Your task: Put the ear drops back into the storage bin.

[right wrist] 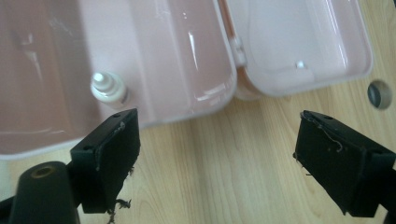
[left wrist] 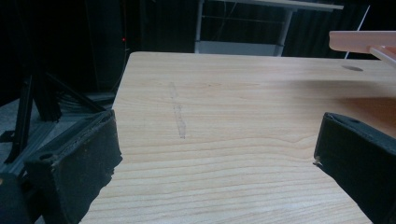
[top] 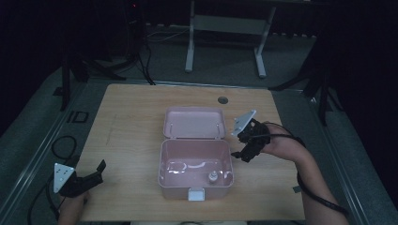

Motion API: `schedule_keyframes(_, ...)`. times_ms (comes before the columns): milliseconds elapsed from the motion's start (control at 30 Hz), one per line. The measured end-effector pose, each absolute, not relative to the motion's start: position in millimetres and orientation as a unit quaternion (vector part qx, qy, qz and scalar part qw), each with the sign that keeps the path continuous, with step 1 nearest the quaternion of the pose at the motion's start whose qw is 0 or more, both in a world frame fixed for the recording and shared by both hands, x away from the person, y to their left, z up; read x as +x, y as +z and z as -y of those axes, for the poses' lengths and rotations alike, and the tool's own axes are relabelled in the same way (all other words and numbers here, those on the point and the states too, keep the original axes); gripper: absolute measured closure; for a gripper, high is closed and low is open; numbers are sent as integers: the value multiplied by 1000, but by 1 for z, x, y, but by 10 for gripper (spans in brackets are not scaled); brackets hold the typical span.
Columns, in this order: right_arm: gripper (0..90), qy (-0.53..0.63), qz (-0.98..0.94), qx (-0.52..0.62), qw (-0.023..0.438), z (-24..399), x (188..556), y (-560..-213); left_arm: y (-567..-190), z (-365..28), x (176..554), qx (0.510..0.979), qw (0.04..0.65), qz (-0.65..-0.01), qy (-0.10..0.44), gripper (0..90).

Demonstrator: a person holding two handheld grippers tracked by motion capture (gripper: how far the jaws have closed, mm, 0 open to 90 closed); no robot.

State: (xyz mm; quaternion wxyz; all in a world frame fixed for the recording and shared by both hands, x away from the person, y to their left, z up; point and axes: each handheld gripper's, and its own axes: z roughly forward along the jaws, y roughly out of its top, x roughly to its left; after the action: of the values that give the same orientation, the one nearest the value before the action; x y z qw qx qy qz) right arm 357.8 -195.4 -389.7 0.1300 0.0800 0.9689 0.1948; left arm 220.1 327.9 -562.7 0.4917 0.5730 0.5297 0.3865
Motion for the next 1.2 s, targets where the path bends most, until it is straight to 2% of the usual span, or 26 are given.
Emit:
schedule_keyframes(167, 136, 197, -967, 108, 122, 212, 364, -410, -563, -328, 220, 573, 492, -530, 386, 4)
schedule_keyframes(500, 136, 243, -940, 196, 136, 241, 374, -460, -563, -328, 220, 572, 493, -530, 386, 4)
schedule_keyframes(767, 132, 321, -886, 285, 174, 273, 371, -516, -563, -328, 220, 571, 493, -531, 386, 4)
schedule_keyframes(867, 128, 338, -874, 302, 178, 280, 369, -522, -563, -328, 220, 571, 493, -531, 385, 5)
schedule_keyframes(933, 124, 358, -853, 322, 201, 289, 365, -528, -563, -328, 220, 571, 493, -531, 386, 4)
schedule_keyframes(1200, 121, 371, -823, 360, 235, 310, 358, -537, -563, -328, 220, 570, 494, -531, 386, 4)
